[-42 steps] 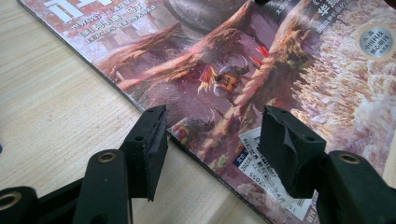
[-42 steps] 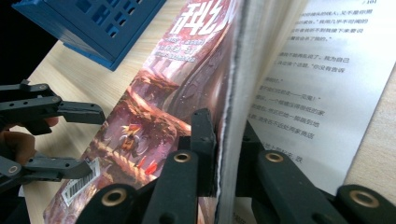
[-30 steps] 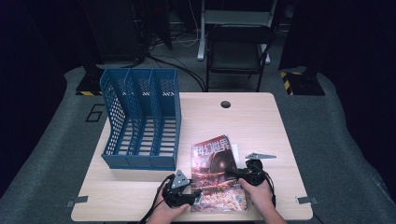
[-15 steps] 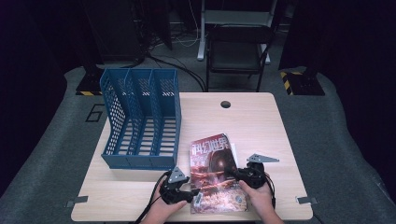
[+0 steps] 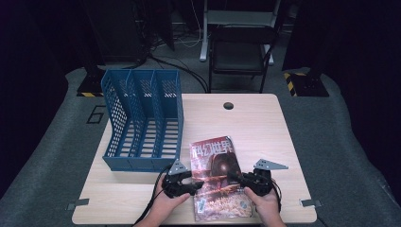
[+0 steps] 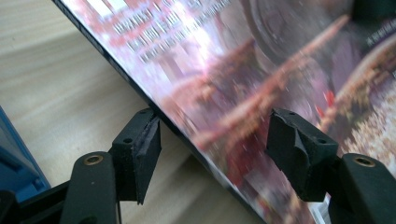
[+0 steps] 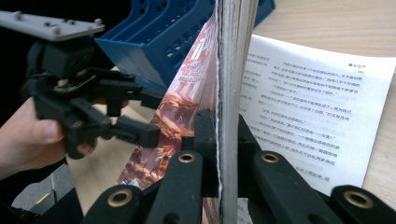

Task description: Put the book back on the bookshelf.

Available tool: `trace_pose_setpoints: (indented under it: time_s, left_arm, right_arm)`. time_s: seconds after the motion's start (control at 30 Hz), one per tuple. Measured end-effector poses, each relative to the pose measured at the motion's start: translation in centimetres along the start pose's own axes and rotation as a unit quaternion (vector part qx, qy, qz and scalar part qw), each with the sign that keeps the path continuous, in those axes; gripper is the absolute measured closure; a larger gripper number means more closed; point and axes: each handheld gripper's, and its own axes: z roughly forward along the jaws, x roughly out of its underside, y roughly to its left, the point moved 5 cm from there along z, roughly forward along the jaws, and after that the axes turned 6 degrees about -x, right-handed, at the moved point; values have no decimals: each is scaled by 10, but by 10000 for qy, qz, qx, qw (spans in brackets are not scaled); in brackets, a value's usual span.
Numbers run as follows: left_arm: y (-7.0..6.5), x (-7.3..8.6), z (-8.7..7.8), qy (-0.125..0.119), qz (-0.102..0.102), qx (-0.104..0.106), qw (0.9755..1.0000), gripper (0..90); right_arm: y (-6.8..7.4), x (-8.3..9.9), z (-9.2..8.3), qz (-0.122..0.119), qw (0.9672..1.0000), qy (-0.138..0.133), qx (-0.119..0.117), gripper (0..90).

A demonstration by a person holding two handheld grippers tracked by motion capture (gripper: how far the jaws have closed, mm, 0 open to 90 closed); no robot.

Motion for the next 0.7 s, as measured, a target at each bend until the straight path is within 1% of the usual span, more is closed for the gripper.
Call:
trace_pose_setpoints:
  time_s: [0.03, 0.1, 0.13, 0.17, 0.2, 0.3, 0.4, 0.53, 0.63, 0.7]
  left_arm:
    - [1, -2, 1, -80, -52, -10, 10000, 351]
    - [3, -7, 0, -99, -119, 22, 9999, 350]
    - [4, -9, 1, -151, -132, 4, 9998, 349]
    - [6, -12, 0, -176, -171, 26, 9997, 347]
    - [7, -14, 1, -224, -186, 24, 9996, 344]
    - [10, -21, -1, -340, -336, 119, 9988, 332]
    - [12, -23, 0, -360, -375, 185, 9985, 320]
    - [12, -23, -1, -386, -354, 236, 9983, 330]
    - [13, -24, -2, -408, -386, 280, 9980, 355]
    - [14, -24, -5, -404, -391, 271, 9980, 398]
  right_arm:
    - [2, -1, -1, -80, 10000, -24, -26, 857]
    - [5, -1, -2, -96, 9999, -62, -68, 857]
    - [6, -1, -3, -73, 9999, -65, -98, 857]
    - [7, -2, -4, -116, 9998, -85, -105, 857]
    - [8, -2, -5, -137, 9997, -83, -169, 857]
    - [11, -2, -7, -128, 9993, -135, -320, 857]
    - [13, -3, -8, -195, 9989, -163, -392, 857]
    - [14, -3, -9, -187, 9985, -199, -465, 857]
    - [14, -3, -10, -167, 9984, -211, -492, 857]
    - [13, -3, -10, -165, 9985, -209, -488, 856]
